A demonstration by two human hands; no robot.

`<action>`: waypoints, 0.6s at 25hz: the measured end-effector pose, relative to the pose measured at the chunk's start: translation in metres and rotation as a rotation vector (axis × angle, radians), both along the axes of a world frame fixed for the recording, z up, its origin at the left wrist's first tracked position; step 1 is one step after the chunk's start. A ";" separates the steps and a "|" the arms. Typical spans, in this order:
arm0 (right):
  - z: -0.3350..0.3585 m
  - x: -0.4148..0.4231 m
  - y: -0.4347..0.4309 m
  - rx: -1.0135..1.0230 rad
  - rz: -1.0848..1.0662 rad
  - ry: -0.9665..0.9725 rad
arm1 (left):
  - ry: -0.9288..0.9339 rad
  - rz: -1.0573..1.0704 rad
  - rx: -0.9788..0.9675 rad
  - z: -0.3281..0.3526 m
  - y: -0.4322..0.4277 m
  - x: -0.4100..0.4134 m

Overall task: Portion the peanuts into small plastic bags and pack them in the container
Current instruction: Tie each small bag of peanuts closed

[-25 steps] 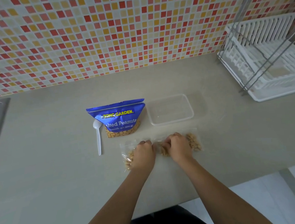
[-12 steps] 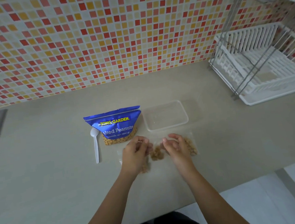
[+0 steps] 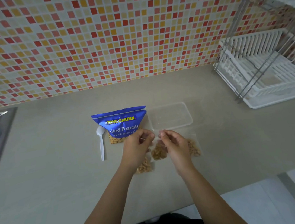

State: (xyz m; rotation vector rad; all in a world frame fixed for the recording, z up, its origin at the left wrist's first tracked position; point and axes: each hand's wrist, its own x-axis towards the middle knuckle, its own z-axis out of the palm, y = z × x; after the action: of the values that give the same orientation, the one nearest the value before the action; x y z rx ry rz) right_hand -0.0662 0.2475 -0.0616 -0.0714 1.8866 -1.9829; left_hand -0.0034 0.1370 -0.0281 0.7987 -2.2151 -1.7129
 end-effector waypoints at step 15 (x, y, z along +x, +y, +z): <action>0.009 -0.005 -0.001 0.184 -0.040 0.220 | -0.070 0.023 -0.433 0.003 0.000 0.000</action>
State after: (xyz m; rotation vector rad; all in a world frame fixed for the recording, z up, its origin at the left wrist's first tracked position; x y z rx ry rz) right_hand -0.0712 0.2461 -0.0525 -0.2087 2.2174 -1.8823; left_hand -0.0030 0.1369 -0.0249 0.7759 -2.4806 -1.1405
